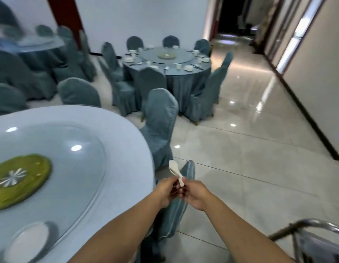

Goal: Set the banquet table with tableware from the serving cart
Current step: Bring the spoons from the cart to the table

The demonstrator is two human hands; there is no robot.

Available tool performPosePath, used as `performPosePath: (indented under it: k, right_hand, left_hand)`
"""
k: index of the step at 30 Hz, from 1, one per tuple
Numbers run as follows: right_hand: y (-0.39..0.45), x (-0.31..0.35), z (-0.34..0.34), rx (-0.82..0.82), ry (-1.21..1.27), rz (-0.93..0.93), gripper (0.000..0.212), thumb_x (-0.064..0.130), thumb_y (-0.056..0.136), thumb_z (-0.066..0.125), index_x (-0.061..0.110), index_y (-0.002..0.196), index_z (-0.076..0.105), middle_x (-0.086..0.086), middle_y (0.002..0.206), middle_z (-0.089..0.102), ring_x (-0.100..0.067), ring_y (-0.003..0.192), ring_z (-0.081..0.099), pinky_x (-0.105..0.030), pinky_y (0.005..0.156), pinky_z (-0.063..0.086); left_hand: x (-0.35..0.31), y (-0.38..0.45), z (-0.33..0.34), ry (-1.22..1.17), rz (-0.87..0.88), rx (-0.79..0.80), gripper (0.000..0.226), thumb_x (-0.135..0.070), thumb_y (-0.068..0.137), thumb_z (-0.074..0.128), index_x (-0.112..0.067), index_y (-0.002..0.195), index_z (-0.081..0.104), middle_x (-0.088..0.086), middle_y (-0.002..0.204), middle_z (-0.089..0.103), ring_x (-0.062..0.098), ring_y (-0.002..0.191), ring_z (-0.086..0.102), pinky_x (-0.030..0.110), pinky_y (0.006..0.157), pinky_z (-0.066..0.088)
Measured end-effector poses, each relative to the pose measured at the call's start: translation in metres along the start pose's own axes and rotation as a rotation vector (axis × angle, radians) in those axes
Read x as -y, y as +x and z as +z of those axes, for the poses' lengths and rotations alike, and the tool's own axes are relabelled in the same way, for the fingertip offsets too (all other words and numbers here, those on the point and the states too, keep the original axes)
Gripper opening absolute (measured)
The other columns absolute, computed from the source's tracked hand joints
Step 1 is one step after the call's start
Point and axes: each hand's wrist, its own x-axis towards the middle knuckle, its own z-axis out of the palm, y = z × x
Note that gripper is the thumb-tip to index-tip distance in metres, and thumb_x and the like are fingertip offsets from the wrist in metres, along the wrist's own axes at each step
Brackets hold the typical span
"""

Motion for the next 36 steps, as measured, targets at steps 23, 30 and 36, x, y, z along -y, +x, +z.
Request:
performPosePath:
  k: [23, 30, 36]
  right_hand:
    - [0.090, -0.010, 0.194, 0.598, -1.248, 0.006, 0.040, 0.046, 0.092, 0.037, 0.012, 0.089, 0.059, -0.006, 0.071, 0.068, -0.019, 0.054, 0.052, -0.027, 0.052, 0.040]
    - [0.116, -0.003, 0.204, 0.768, -1.180, 0.209, 0.036, 0.047, 0.088, 0.048, 0.013, 0.089, 0.058, -0.011, 0.081, 0.067, -0.023, 0.061, 0.052, -0.028, 0.055, 0.041]
    - [0.129, -0.015, 0.222, 0.816, -1.170, 0.283, 0.045, 0.051, 0.087, 0.052, 0.010, 0.099, 0.067, -0.012, 0.088, 0.070, -0.023, 0.062, 0.053, -0.029, 0.057, 0.041]
  left_hand:
    - [-0.040, -0.050, -0.191, -0.380, 0.196, -0.488, 0.017, -0.020, 0.089, 0.063, -0.005, 0.086, 0.069, 0.007, 0.067, 0.055, 0.018, 0.059, 0.047, 0.027, 0.060, 0.040]
    - [-0.040, -0.040, -0.195, -0.506, 0.181, -0.486, 0.014, -0.020, 0.086, 0.064, -0.010, 0.092, 0.071, 0.008, 0.079, 0.064, 0.017, 0.065, 0.058, 0.028, 0.065, 0.043]
    - [-0.039, -0.036, -0.207, -0.585, 0.194, -0.541, 0.011, -0.014, 0.089, 0.057, -0.011, 0.082, 0.065, 0.005, 0.070, 0.059, 0.018, 0.062, 0.057, 0.029, 0.064, 0.046]
